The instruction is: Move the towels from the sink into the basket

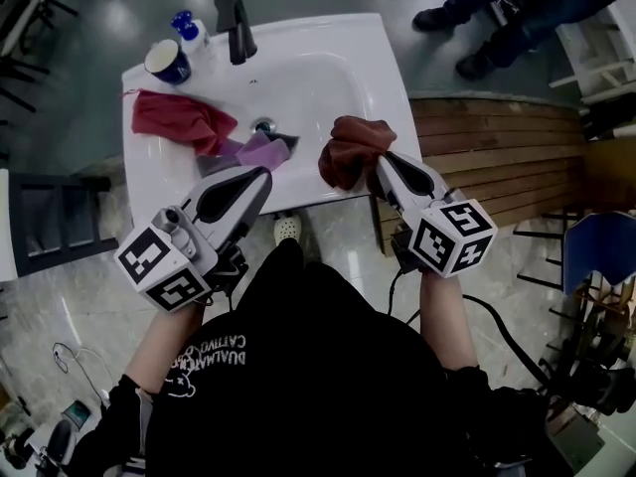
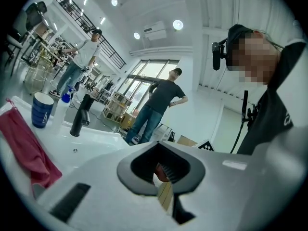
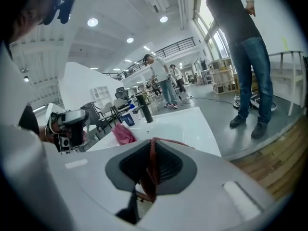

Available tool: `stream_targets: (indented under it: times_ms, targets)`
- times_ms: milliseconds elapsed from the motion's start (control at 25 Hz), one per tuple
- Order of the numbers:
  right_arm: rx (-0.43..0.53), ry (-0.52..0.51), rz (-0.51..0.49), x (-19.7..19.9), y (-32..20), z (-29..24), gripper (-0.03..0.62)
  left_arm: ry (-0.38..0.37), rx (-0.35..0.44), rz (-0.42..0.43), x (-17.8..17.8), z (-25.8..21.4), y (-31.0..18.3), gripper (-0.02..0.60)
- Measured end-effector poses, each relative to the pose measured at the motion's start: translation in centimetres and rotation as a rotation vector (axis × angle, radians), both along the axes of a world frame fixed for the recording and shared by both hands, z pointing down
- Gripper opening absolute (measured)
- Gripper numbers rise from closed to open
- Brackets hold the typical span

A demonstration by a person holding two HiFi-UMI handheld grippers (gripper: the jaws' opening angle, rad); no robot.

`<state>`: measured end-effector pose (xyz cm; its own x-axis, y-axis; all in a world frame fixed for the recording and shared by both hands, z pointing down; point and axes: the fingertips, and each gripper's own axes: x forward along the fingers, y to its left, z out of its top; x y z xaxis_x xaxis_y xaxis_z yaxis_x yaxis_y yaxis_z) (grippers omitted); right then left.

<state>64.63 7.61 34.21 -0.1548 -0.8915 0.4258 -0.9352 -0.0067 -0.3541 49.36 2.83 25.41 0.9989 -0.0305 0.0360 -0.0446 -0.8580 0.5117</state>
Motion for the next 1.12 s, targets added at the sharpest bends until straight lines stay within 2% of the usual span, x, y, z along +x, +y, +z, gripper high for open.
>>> stream_targets:
  times_ms: [400,560,760,960,1120]
  targets:
    - [0.110,0.069,-0.033,-2.4,4.2,-6.3,0.034,0.062,0.053,-0.007,-1.1,-3.4,4.9,-0.002]
    - [0.139,0.062,-0.023,-2.8,5.2,-7.4,0.034,0.088,0.073,-0.015,-1.5,-4.1,5.9,-0.002]
    - [0.184,0.053,-0.031,-4.7,9.8,-9.8,0.034,0.125,0.114,-0.033,-3.5,-6.5,10.7,-0.002]
    - [0.213,0.029,-0.080,-6.8,12.1,-10.5,0.035,0.132,0.117,-0.080,-5.6,-6.4,13.0,-0.002]
    - [0.217,-0.021,-0.168,-10.2,14.3,-10.4,0.035,0.117,0.116,-0.162,-9.1,-5.8,15.9,-0.002]
